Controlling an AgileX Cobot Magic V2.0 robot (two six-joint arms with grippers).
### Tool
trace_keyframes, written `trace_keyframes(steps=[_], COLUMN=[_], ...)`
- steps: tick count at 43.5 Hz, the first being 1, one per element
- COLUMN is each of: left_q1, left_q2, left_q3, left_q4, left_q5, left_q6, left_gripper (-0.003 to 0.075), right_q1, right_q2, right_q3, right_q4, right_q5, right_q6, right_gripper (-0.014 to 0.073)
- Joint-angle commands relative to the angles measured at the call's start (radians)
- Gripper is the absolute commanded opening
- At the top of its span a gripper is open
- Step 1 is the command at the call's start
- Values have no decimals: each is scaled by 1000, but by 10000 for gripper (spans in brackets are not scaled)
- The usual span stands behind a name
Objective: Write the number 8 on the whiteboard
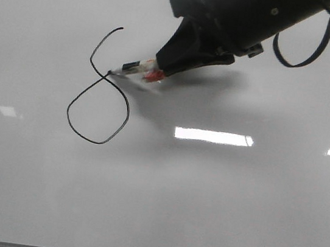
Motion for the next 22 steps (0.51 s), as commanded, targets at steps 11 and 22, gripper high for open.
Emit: trace_keyframes(steps=[11,22], left_q1=[0,0], left_q2=[0,0], left_q3=[-27,-27], left_q4=[-28,-28], left_q5=[-66,-66], left_q6=[-11,-11], left_gripper=[-20,-20], right_q1=[-8,49], right_q2=[-44,-41], right_q3=[-127,-197], right_q4=[18,-44], right_q5=[-120,11], right_q6=[-6,-6], right_gripper=[-58,-58])
